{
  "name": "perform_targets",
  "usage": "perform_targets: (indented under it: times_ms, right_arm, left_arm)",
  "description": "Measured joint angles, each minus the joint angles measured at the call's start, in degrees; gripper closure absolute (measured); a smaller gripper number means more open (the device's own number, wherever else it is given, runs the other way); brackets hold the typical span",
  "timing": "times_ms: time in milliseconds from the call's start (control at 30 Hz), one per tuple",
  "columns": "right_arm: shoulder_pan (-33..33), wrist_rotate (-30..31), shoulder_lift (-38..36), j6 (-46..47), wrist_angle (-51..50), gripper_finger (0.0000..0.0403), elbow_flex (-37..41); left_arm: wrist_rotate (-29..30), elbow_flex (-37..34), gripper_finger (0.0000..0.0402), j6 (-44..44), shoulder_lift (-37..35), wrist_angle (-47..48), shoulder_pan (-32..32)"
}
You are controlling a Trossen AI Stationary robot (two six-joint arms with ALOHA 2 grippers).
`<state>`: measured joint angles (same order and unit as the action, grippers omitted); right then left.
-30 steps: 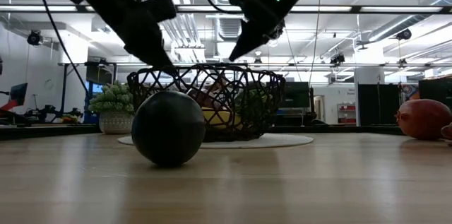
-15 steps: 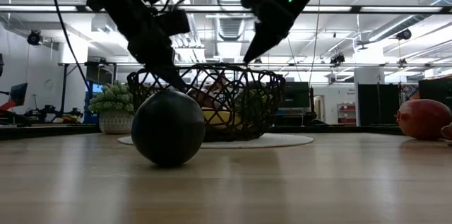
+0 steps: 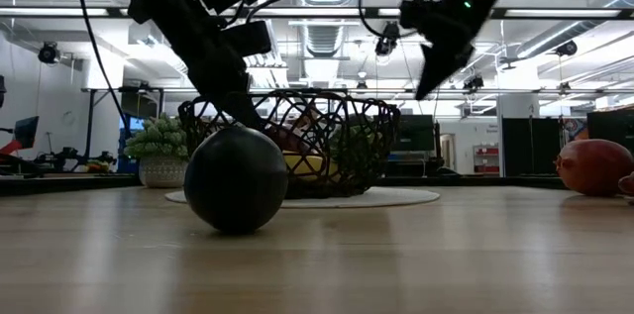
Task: Build produce basket
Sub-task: Adjust the red apple in the wire basket
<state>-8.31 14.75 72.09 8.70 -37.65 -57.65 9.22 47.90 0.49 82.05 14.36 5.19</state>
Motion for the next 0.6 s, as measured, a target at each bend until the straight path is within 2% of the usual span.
perform_targets:
  times_ms: [133, 300, 500, 600]
  right_arm:
    - [0.0, -0.5, -1.3, 2.4, 7.3, 0.0394, 6.8]
    - [0.0, -6.0, -1.0, 3.3, 20.6, 0.0394, 13.2]
    - [0.0, -7.2, 1.3, 3.4, 26.5, 0.0394, 14.3]
    - [0.0, -7.3, 2.0, 3.3, 27.3, 0.0394, 14.3]
  left_arm:
    - [0.0, 0.0, 0.0400, -0.1, -0.2, -1.2, 0.0]
    - [0.1, 0.0, 0.0400, -0.1, -0.1, -5.9, 0.1]
    - [0.1, 0.6, 0.0400, -0.1, -0.1, -6.7, 0.1]
    - [0.3, 1.8, 0.0400, -0.1, -0.7, -2.7, 0.1]
